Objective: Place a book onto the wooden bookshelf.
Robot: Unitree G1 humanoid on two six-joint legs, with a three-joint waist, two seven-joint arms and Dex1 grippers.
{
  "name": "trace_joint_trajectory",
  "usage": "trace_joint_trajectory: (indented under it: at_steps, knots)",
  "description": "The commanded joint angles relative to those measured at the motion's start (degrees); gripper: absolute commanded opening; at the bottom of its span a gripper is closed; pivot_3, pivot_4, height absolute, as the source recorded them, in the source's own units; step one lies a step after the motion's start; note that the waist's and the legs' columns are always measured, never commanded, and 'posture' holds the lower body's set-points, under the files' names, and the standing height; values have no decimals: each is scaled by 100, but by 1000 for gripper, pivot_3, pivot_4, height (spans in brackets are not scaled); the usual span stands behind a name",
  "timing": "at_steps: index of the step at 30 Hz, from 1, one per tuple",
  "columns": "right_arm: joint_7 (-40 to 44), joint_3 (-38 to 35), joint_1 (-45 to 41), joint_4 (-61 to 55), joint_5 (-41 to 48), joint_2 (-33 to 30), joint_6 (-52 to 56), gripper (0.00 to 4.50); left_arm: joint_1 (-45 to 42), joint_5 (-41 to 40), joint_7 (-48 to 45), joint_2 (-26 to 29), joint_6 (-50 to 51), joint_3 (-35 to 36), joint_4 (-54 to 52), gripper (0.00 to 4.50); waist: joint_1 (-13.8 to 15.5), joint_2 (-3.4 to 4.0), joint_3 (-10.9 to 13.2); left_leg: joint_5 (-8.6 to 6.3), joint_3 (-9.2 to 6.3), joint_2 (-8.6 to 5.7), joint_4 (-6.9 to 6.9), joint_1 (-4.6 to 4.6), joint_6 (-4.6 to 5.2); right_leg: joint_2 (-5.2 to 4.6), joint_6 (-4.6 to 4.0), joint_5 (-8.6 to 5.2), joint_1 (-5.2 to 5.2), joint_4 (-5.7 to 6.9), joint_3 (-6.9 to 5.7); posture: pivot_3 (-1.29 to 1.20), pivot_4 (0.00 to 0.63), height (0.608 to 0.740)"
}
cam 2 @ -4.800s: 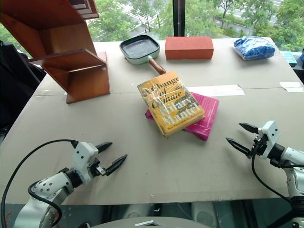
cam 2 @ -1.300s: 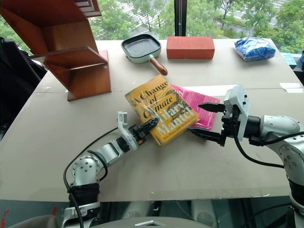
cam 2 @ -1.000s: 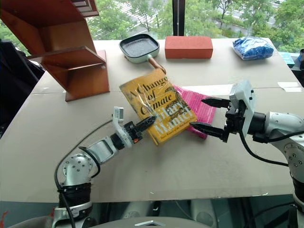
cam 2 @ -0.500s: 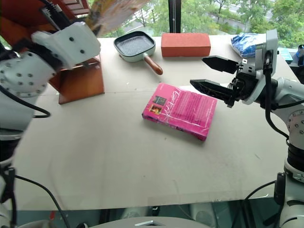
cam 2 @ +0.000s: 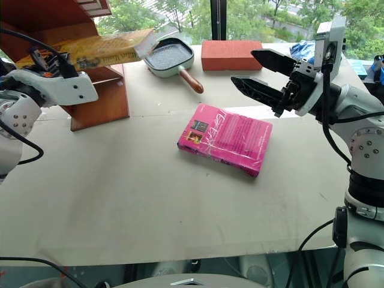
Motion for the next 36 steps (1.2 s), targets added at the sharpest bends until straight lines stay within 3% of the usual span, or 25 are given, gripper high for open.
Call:
trace_joint_trajectory:
  at_steps: [1, 11, 18, 19, 28, 32, 36]
  knots:
    - [-191, -10, -112, -270, -251, -13, -311, 4500, -227, 194, 48, 152, -126, 307, 489, 192, -10, 0, 0, 0, 0, 0, 5, 2, 0, 0, 0, 0, -1, 12, 1, 0, 150, 740]
    - [-208, -4, -44, -341, -221, -10, -316, 4500, -856, 405, -596, 202, -170, 117, 1297, 192, -19, -1, 0, 0, 3, -1, 41, 1, 0, 3, 0, 0, -3, 45, 5, 0, 150, 740]
    - [-185, -17, 16, -344, -258, -9, -372, 4500, -973, 433, -1086, 39, 162, 85, 1296, 192, -66, -1, 0, 0, 3, -1, 45, 1, 0, 5, 0, 0, -3, 52, 6, 0, 150, 740]
    - [-193, -24, 28, -356, -255, -10, -372, 4500, -946, 432, -1121, 32, 240, 126, 1262, 977, -90, -1, 0, 0, 2, -1, 45, 1, 0, 5, 0, 0, -3, 52, 6, 0, 150, 740]
    - [-153, 33, 135, -332, -365, 12, -483, 4500, -677, 352, -1337, -85, 802, 348, 865, 4430, -153, -1, 0, 0, 2, 0, 46, 2, 0, 5, 0, 0, -4, 54, 7, 0, 150, 740]
    - [-145, 37, 169, -349, -369, 15, -487, 4500, -600, 313, -1537, -69, 1279, 609, 266, 4430, -151, -2, 0, 0, 1, 1, 51, 1, 0, 5, 0, 1, -3, 55, 8, 0, 150, 740]
    - [-142, 15, 192, -333, -380, 7, -492, 4500, -1048, 121, -1636, -224, 1467, 808, -414, 4430, -138, -2, 0, 0, 0, 1, 53, -1, 0, 5, 0, 1, -3, 54, 7, 0, 150, 740]
